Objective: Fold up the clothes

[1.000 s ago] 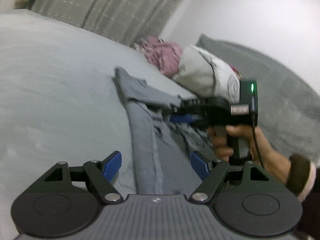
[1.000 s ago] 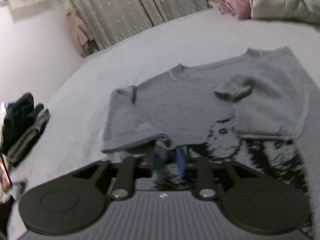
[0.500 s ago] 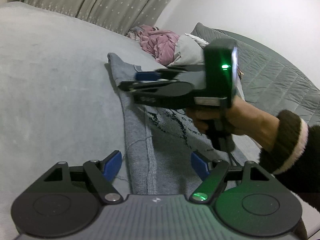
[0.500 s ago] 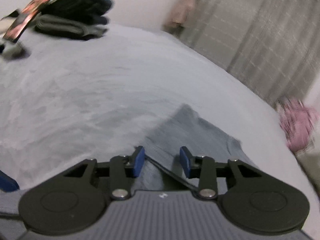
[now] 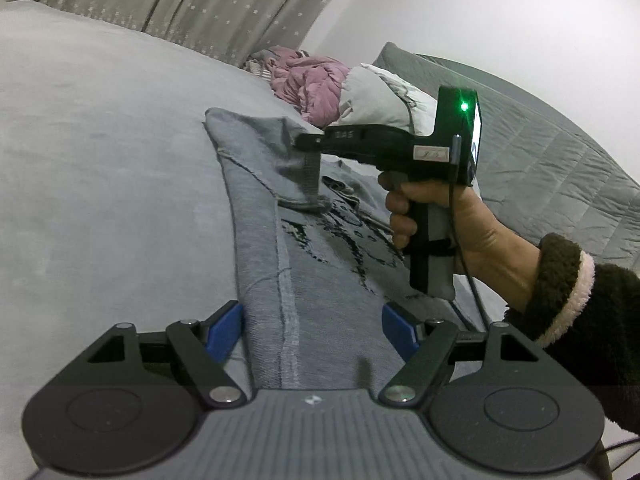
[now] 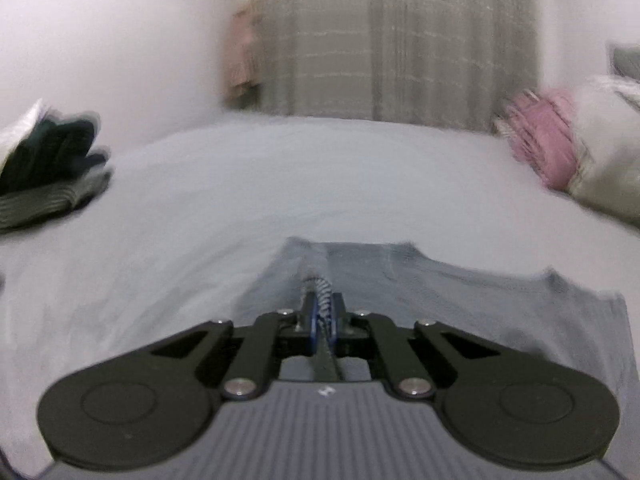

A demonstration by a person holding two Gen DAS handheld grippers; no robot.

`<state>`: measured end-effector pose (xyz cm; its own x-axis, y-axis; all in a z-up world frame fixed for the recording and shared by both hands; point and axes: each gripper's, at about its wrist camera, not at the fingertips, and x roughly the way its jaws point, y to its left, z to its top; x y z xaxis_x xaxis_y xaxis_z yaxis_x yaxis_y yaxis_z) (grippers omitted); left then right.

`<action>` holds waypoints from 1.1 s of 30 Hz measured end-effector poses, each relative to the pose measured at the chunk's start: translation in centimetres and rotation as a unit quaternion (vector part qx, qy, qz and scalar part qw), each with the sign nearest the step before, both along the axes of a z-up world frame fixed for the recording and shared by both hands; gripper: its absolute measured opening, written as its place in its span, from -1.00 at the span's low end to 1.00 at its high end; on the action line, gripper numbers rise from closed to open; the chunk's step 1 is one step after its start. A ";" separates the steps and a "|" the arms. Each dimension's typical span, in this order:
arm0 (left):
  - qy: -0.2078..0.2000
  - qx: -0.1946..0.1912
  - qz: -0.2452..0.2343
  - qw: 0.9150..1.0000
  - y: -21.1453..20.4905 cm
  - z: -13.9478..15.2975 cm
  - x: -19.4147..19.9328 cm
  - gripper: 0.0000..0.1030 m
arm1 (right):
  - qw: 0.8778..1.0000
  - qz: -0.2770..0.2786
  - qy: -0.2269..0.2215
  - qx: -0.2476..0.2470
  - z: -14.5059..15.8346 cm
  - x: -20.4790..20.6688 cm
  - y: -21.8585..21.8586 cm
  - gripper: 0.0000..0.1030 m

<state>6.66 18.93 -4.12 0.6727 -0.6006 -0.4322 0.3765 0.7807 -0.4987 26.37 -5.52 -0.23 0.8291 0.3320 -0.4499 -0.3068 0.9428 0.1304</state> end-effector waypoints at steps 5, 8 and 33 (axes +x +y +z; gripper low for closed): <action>-0.002 0.001 -0.008 1.000 -0.1 0.0 0.1 0.49 | 0.998 -0.039 0.029 0.049 -0.6 1.1 -2.6 -0.95; -0.004 0.001 -0.011 1.000 -0.2 0.0 0.2 0.49 | 0.997 -0.046 0.034 0.051 -0.7 1.4 -2.6 -0.95; 0.030 0.127 -0.008 0.991 -1.0 2.7 -4.6 0.48 | 0.988 -0.029 0.136 0.062 0.0 -8.8 -5.5 -0.08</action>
<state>2.11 17.96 -1.43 0.6326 -0.4775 -0.6098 0.3647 0.8782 -0.3093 17.58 -11.02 -0.23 0.7030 0.3539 -0.6169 -0.1904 0.9294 0.3162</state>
